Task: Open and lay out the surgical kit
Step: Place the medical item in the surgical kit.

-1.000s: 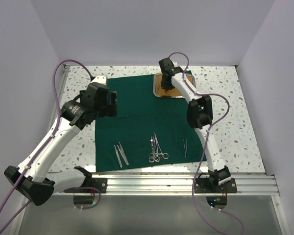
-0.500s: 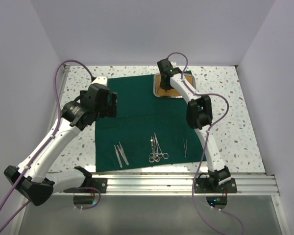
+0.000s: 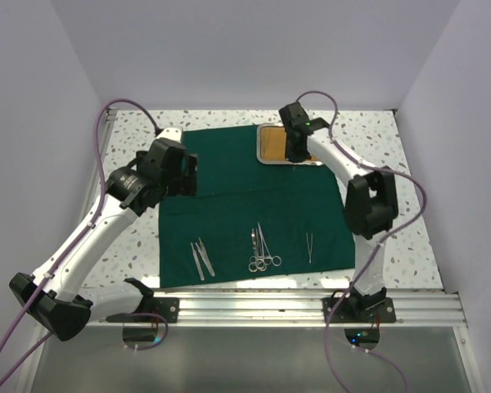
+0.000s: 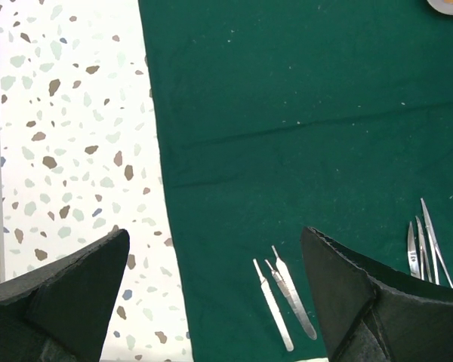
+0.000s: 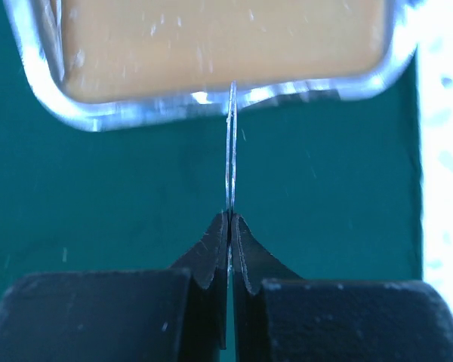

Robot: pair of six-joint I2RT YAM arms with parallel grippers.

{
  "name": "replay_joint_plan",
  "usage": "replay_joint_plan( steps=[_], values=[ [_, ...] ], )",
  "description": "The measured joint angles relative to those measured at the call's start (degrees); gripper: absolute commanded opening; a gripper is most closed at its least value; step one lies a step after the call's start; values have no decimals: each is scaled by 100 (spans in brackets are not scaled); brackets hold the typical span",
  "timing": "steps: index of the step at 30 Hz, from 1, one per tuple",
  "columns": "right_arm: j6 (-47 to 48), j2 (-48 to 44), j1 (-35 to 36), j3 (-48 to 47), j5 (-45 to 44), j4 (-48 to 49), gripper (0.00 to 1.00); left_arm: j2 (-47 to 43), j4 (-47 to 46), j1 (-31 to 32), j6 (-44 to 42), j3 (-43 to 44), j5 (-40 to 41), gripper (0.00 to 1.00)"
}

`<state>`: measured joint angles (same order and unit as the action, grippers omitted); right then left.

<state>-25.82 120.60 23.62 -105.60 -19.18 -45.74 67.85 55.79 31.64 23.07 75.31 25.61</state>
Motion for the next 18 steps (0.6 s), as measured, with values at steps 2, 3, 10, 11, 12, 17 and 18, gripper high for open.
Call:
replay_joint_plan(
  steps=[2,3,10,11,12,17,18],
  values=[
    [-4,-820,9,688,81,63,0,13,-4,0,42,31,-35,99],
    [-4,-1126,13,962,109,101,0,15,-4,0,55,42,-52,100],
    [-188,-3554,175,3517,494,321,0,107,-98,0,229,90,-144,99],
    [-254,-3799,227,3891,546,310,0,146,-114,0,251,103,-146,100],
    [-361,-4098,289,4444,649,348,0,190,-140,0,284,116,-157,100],
    [-815,-4933,658,5897,938,280,0,490,-267,0,396,251,-284,100],
    [-920,-5093,726,6127,994,291,0,560,-295,0,435,289,-321,100]
  ],
)
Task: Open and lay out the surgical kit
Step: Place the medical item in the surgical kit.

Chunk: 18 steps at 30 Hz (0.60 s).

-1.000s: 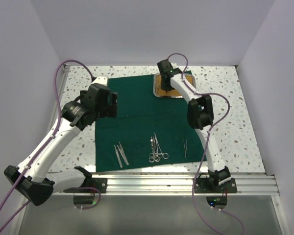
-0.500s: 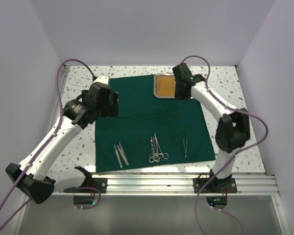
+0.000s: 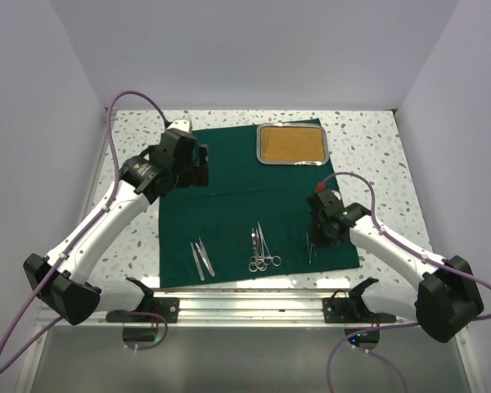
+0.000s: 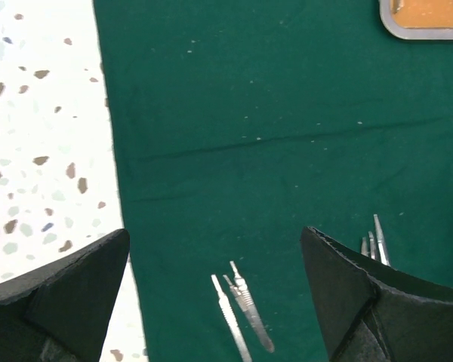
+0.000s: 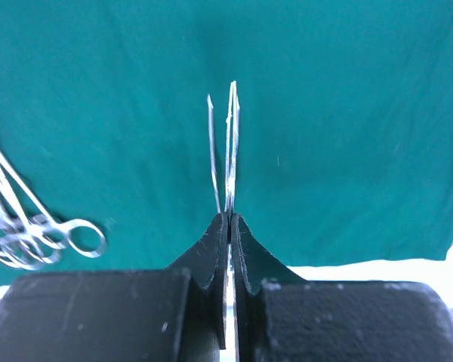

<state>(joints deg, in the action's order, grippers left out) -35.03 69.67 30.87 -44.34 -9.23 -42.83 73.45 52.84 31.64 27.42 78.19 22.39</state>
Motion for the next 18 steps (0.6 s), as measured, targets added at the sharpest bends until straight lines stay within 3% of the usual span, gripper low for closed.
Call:
replay_joint_plan(
  steps=[5,6,9,11,12,18],
  values=[
    [-343,-450,107,595,133,7,0,184,-140,0,192,72,-223,100],
    [-372,-494,107,638,131,13,8,184,-142,0,221,72,-258,100],
    [-461,-520,107,667,129,11,68,184,-151,0,319,70,-315,100],
    [-431,-520,107,664,92,0,79,179,-151,0,352,68,-328,100],
    [-426,-516,107,636,96,-42,90,173,-157,0,358,59,-334,100],
    [-367,-461,111,-271,-50,-446,90,57,-168,0,358,-107,-330,100]
  ],
)
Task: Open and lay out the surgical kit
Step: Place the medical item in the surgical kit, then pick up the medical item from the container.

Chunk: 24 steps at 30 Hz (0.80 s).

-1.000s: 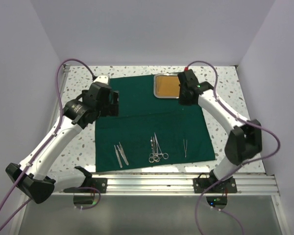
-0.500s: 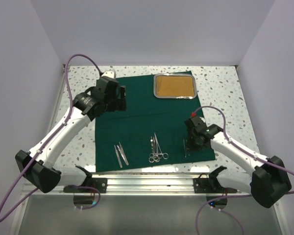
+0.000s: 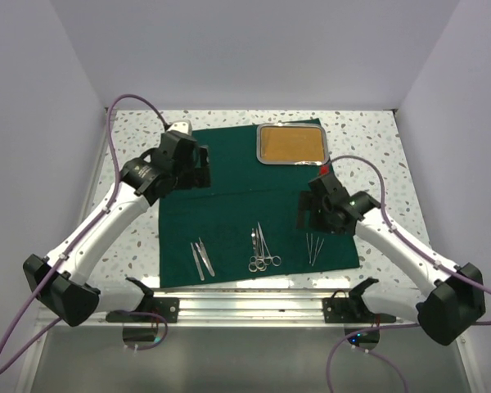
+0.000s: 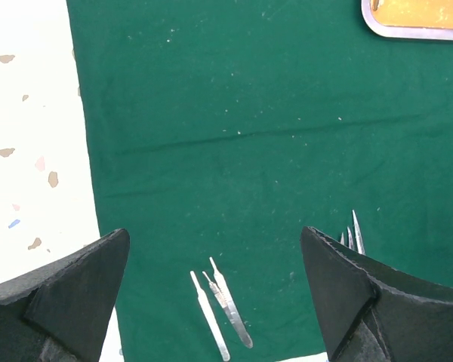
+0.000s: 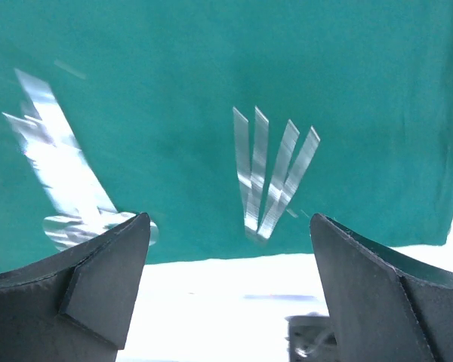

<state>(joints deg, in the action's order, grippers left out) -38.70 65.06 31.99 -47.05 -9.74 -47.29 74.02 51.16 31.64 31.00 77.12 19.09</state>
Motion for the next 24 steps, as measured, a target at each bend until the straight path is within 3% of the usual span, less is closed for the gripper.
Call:
replay_joint_plan(
  steps=[4,10,20,24],
  values=[
    [195,669,0,-1526,-127,-105,89,-55,4,0,-11,-11,39,99],
    [555,2712,-15,-4162,-177,66,88,-208,50,0,-59,-13,146,100],
    [920,7025,-304,-8870,-267,-251,80,-826,350,0,-61,-216,199,100],
    [931,7700,-509,-9444,-350,-262,76,-1008,564,0,-92,-295,227,100]
  ],
)
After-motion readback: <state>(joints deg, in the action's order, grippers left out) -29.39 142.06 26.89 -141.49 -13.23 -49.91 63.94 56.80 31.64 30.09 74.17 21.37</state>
